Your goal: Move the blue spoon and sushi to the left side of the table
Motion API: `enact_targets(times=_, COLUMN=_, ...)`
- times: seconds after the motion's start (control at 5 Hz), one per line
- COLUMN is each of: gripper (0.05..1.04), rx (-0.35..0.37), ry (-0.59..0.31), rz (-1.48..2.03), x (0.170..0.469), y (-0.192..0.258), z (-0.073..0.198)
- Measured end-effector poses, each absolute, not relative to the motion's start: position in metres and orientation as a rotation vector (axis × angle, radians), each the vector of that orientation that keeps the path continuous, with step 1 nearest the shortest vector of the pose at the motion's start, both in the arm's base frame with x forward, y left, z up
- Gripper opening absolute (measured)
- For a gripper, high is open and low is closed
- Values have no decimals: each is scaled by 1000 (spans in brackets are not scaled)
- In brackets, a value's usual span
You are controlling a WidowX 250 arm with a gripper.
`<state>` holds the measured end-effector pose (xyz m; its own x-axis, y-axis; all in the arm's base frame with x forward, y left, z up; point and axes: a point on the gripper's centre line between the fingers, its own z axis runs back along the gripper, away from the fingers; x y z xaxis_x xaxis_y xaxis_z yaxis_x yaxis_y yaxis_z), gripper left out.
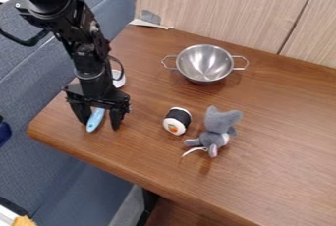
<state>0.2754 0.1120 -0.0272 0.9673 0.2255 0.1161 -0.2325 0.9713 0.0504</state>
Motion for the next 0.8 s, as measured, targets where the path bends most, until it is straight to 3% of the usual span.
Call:
enact_targets(times=0.2, gripper=969, rx=88, ry=-122, rz=229, x=281, y=116, z=-29)
enact_targets(times=0.6, gripper=419, rx=121, ry=-135, rz=233, x=281, y=112, z=-28)
enact_targets(times=0.8, gripper=323, rx=127, ry=-136, rz=243, x=279, y=112, z=-28)
